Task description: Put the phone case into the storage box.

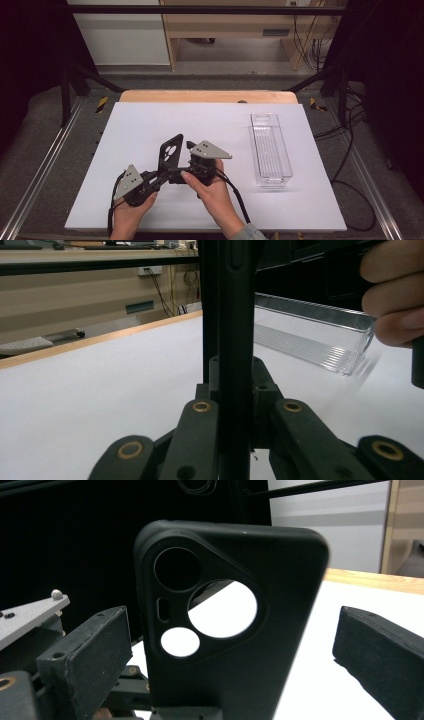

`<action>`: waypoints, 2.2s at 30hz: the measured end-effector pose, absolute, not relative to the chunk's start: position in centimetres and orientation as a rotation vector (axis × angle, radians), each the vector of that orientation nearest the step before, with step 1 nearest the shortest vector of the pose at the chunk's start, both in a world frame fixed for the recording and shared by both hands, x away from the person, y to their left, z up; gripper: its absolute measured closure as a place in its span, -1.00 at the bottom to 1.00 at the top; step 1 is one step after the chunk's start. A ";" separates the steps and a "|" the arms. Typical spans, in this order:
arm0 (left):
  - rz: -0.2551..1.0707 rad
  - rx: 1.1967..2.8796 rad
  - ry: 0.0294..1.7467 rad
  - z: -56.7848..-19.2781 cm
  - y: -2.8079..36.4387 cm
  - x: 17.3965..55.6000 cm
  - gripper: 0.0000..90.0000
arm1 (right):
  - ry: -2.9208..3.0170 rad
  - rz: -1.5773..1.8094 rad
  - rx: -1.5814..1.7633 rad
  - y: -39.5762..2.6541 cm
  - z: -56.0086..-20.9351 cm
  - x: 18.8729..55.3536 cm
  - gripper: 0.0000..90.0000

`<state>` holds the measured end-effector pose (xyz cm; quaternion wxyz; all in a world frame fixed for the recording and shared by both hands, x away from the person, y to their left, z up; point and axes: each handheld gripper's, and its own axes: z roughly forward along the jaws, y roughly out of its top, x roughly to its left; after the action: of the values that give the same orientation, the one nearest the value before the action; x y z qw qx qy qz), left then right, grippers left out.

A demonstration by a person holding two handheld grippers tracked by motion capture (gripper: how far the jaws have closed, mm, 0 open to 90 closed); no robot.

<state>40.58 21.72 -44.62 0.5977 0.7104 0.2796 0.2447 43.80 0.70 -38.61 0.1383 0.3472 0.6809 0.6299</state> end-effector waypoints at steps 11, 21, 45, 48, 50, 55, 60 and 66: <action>0.558 1.651 0.636 -44.6 21.4 40.5 0.89 | 1.945 1.853 1.038 1.5 -38.8 44.3 -0.93; 0.557 1.652 0.635 -44.6 21.4 40.5 0.89 | 1.920 1.867 1.056 1.6 -38.9 44.5 -0.87; 0.552 1.657 0.637 -44.8 21.3 40.5 0.88 | 1.908 1.848 1.058 1.7 -38.8 44.4 -0.76; 0.549 1.657 0.638 -44.8 21.3 40.5 0.88 | 1.907 1.847 1.061 1.7 -38.8 44.4 -0.74; 0.547 1.657 0.638 -44.8 21.3 40.5 0.88 | 1.910 1.845 1.064 1.7 -38.9 44.4 -0.74; 0.546 1.658 0.639 -44.8 21.3 40.5 0.88 | 1.911 1.843 1.068 1.7 -38.8 44.4 -0.73; 0.543 1.661 0.639 -44.9 21.2 40.6 0.88 | 1.916 1.838 1.069 1.7 -38.8 44.4 -0.73; 0.543 1.662 0.637 -44.9 21.2 40.6 0.88 | 1.933 1.829 1.073 1.5 -38.7 44.5 -0.72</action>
<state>40.58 21.19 -44.94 0.5976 0.7160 0.2745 0.2342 44.52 1.55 -38.72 0.1358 0.3705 0.6674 0.6316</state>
